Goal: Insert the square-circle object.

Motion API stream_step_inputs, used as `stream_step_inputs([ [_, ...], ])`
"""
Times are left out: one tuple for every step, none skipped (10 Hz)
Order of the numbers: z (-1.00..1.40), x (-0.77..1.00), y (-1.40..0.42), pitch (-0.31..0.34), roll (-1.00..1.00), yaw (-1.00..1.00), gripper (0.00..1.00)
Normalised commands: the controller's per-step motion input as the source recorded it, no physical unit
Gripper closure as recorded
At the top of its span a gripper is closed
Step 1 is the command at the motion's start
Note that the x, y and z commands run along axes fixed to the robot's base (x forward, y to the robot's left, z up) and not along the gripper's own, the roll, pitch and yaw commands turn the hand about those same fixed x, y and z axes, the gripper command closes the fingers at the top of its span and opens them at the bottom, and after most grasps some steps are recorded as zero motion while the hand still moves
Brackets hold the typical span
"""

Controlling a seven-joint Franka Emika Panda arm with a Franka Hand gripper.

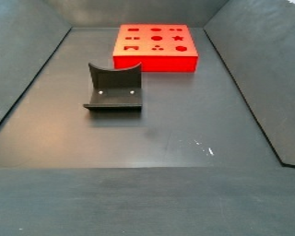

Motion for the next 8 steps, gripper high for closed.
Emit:
stream_step_inputs([
  [-0.08,0.08,0.00,-0.060,-0.05,-0.04,1.00],
  [-0.51,-0.08,0.00,-0.216,-0.14,-0.19,1.00],
  [-0.73,0.00,0.00,-0.217,-0.08,-0.33,1.00],
  [-0.77,0.00,0.00,-0.217,-0.07,-0.31,1.00],
  [-0.84,0.00,-0.01,-0.180,-0.07,-0.28,1.00],
  [-0.95,-0.14,-0.17,-0.139,-0.03,-0.21,1.00],
  [-1.00,-0.27,-0.41,-0.019,0.06,-0.25,1.00],
  [-0.93,-0.25,-0.53,0.000,0.08,-0.26,1.00],
])
